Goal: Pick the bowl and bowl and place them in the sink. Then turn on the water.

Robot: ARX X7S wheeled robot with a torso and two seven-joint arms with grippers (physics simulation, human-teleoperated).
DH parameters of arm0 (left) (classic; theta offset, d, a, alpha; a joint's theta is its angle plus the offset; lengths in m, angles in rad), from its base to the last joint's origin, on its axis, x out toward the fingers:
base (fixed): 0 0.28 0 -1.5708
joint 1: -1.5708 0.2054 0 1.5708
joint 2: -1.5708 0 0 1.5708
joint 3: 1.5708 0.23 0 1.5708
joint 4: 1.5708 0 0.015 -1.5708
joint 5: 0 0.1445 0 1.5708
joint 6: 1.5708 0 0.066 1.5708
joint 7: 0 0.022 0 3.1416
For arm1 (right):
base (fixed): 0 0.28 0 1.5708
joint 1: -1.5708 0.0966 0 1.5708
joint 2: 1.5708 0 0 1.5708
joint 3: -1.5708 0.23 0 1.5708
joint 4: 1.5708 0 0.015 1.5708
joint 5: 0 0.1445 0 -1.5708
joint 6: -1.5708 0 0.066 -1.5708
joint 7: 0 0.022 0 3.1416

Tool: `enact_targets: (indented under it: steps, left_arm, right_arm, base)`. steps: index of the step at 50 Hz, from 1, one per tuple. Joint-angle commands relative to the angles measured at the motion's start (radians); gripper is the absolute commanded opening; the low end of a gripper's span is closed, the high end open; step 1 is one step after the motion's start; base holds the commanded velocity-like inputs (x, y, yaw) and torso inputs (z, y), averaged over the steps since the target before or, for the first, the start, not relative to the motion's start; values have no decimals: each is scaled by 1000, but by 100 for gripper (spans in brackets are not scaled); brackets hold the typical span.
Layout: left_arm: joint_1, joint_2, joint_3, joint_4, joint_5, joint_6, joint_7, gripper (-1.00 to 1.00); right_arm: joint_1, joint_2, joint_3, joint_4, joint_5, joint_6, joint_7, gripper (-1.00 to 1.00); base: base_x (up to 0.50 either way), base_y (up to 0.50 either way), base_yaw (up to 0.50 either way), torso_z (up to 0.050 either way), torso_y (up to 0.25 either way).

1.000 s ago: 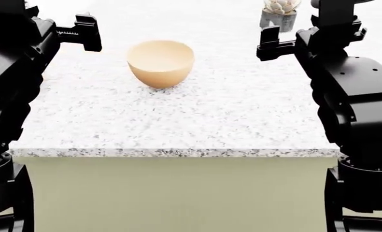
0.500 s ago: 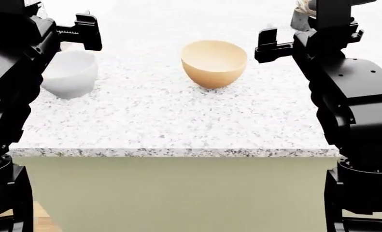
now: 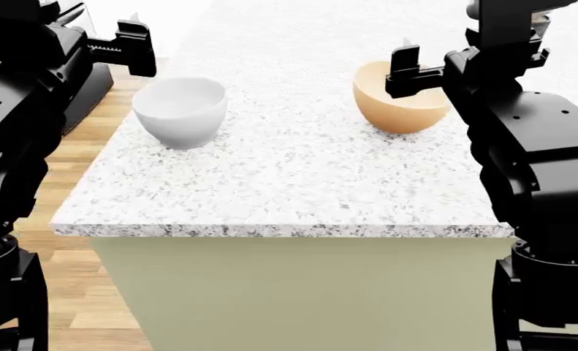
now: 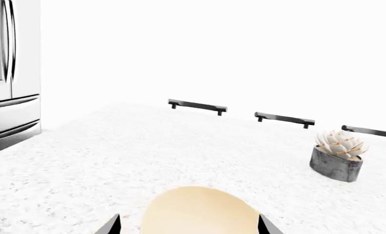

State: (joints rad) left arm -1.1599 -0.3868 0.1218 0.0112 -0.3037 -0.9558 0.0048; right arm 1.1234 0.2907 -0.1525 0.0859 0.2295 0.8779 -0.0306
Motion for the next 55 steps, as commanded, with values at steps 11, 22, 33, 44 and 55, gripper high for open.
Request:
enact_targets:
  steps: [11, 22, 33, 44, 55]
  left_arm:
    - [-1, 1, 13, -5, -2, 8, 1, 100]
    - [-4, 3, 15, -10, -6, 7, 1, 100]
    - [4, 1, 14, -14, -8, 16, 0, 100]
    - [2, 3, 20, -27, -5, 30, -1, 100]
    - [1, 3, 24, -31, -7, 34, 0, 100]
  right_arm:
    - [-3, 9, 14, -9, 10, 16, 15, 100]
    - [0, 10, 12, -14, 13, 26, 20, 100]
    - [-1, 6, 7, 4, 14, 8, 19, 100]
    - [-1, 6, 3, 4, 18, 7, 18, 100]
    - [-3, 10, 5, -8, 24, 14, 21, 100]
  base:
    - [0, 0, 0, 0, 0]
    - [169, 1, 0, 0, 0]
    - [259, 1, 0, 0, 0]
    - [270, 1, 0, 0, 0]
    - [271, 1, 0, 0, 1]
